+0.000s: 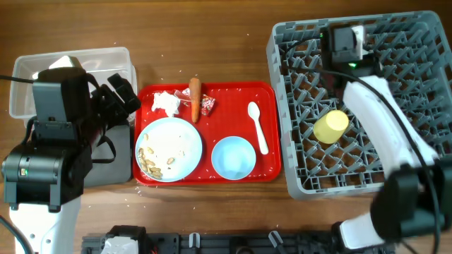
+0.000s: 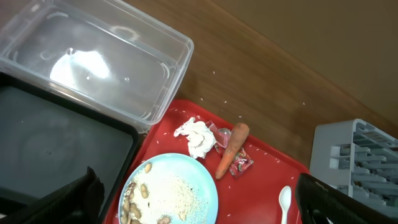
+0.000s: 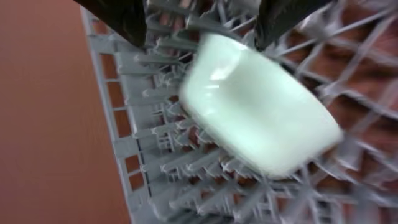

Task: Sort waste into correct bins and load items into the dishwasher rack
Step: 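Place the green bowl upside down in the dish rack, then grasp the blue bowl rim with the right gripper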

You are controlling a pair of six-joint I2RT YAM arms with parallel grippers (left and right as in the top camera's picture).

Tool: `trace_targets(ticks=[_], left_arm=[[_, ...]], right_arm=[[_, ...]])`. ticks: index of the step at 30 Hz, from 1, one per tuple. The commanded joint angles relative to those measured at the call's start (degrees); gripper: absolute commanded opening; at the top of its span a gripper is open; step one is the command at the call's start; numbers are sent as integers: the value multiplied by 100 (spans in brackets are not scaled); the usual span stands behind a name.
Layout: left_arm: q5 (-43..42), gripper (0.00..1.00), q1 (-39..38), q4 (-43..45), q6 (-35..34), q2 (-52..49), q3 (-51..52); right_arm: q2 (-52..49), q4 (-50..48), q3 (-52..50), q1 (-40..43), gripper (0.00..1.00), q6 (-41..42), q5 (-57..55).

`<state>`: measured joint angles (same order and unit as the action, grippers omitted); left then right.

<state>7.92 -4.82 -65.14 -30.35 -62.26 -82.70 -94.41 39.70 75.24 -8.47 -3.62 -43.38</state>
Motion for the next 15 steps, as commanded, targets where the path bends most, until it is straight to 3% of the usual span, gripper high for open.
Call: trace_targets(ticks=[1,8,15], left_arm=[[114,100,-7,13,-15,-11,-68],[114,100,-7,13,-13,-11,-68],[114,100,-7,13,-13,-11,-68]], right_arm=[[1047,367,96,-243,59,710,1329],[1759,1438,85,-1314,57,1440,4214],[841,1729,-321,-2741,56,2686,4625]])
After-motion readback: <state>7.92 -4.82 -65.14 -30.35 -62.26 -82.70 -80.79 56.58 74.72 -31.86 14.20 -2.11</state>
